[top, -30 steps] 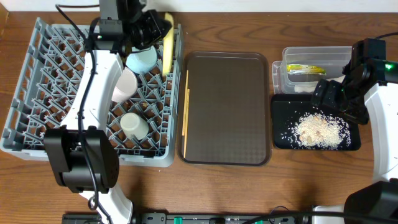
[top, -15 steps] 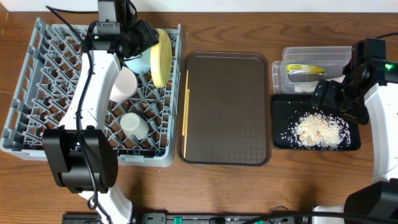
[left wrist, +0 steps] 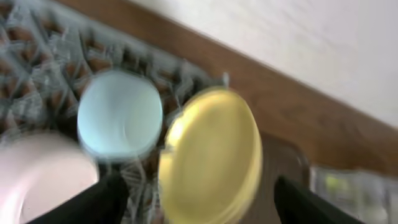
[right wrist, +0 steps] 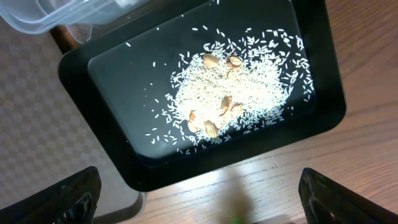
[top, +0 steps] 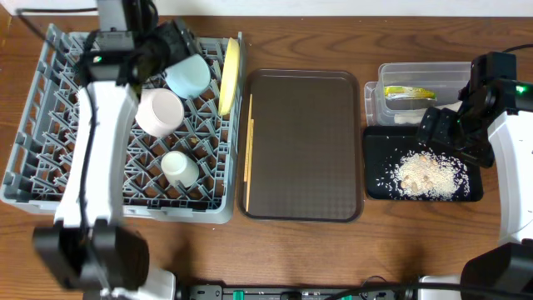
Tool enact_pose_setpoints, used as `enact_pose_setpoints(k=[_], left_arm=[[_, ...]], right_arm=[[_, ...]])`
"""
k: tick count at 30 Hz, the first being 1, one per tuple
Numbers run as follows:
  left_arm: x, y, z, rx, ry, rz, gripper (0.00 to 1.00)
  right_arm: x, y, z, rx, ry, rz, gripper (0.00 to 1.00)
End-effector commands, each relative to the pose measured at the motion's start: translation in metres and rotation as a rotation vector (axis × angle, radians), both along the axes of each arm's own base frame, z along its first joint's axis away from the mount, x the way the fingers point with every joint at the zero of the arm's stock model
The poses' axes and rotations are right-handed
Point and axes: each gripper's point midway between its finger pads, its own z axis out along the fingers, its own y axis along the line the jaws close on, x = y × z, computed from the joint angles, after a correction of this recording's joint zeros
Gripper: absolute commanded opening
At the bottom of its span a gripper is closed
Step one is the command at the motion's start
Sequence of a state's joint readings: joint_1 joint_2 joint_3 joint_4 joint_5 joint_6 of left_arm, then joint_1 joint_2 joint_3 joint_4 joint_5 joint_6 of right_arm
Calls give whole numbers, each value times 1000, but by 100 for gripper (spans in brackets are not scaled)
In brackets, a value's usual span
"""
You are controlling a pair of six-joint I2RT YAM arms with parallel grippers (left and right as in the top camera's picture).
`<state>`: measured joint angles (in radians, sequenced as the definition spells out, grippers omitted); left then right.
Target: Sort waste into correct bins and load items into the dishwasher
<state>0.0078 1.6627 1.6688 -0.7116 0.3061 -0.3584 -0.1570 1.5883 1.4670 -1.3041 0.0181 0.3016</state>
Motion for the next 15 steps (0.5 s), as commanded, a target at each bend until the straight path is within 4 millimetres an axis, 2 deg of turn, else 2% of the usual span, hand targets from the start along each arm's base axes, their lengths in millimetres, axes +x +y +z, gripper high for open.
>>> enact_pose_setpoints(k=[1,3,7,10,13,15], left_arm=[[-38,-26,9,22,65,-78,78],[-63,-45,-6,28,173,-128,78],[-97,-76,-32,56,308,-220,77],[-110,-89,-48,136,347,-253,77],[-120,-95,-67,252,371,-245,77],[-129,-106,-86,302,396,-255,77]], right_arm=[[1,-6,8,-7,-31,-8,99],[1,-6,8,-7,-32,-9,99],[0,-6,8,-7,-30,-8,99],[0,-6,8,-7,-30,-8,99],[0,-6,8,-7,-30,-8,99],[0,-6,8,-6,-30,-8,99]])
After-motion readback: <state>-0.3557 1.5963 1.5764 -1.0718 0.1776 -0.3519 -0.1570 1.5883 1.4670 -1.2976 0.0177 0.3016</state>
